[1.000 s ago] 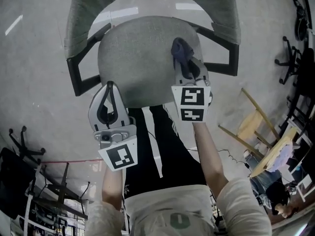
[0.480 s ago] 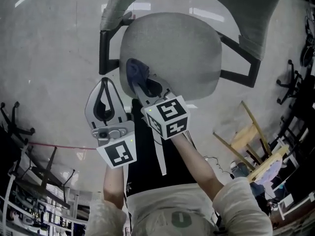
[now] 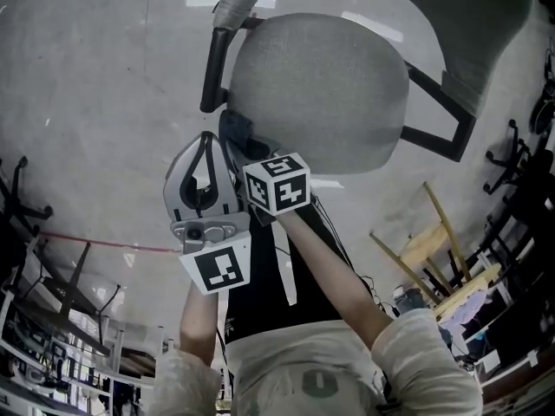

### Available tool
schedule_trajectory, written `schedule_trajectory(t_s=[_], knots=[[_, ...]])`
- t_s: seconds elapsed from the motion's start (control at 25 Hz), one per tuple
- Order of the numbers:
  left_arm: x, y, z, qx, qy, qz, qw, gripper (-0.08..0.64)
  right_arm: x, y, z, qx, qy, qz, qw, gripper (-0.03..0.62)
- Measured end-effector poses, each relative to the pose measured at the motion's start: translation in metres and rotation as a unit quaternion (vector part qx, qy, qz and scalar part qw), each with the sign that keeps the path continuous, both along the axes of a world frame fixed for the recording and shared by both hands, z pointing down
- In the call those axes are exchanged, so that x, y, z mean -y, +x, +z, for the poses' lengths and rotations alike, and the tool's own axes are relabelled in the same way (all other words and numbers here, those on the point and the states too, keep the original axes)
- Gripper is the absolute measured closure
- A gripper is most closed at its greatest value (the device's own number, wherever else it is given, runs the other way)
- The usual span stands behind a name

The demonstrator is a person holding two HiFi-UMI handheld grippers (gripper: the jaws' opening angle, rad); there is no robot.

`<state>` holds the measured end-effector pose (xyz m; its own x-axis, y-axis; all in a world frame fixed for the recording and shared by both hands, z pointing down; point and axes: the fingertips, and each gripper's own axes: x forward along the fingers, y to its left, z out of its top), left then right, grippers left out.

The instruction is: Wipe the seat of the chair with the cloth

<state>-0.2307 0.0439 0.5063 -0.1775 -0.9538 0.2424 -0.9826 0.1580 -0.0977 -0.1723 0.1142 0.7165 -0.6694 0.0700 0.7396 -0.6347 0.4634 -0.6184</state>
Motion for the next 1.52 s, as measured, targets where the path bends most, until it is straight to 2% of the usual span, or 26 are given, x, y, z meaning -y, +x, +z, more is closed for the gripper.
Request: schedule_trajectory(t_s=[0.2, 0.4, 0.6, 1.0, 1.32, 1.52], knots=[[0.0, 0.003, 0.0, 0.0, -0.003, 0.012, 0.9999, 0.545, 0.004, 0.006, 0.008, -0.025, 0.019, -0.011, 0.999, 0.535], [0.008, 0.01, 0.001, 0.001, -0.003, 0.024, 0.9997, 0.545, 0.007, 0.017, 0.01, -0.029, 0.04, -0.024, 0.998, 0.534], [0.018, 0.026, 0.0, 0.0, -0.002, 0.047, 0.9989, 0.545, 0.016, 0.044, 0.009, -0.046, 0.056, -0.006, 0.997, 0.534], [0.047, 0.085, -0.002, -0.006, 0.006, 0.12, 0.9928, 0.545, 0.048, 0.164, 0.01, -0.123, 0.093, 0.026, 0.988, 0.534], [0.073, 0.14, -0.009, -0.007, 0.019, 0.172, 0.9848, 0.545, 0.076, 0.275, 0.008, -0.198, 0.123, 0.06, 0.971, 0.534], [0.075, 0.165, -0.006, -0.005, 0.015, 0.187, 0.9822, 0.545, 0.087, 0.336, 0.009, -0.234, 0.14, 0.07, 0.96, 0.534]])
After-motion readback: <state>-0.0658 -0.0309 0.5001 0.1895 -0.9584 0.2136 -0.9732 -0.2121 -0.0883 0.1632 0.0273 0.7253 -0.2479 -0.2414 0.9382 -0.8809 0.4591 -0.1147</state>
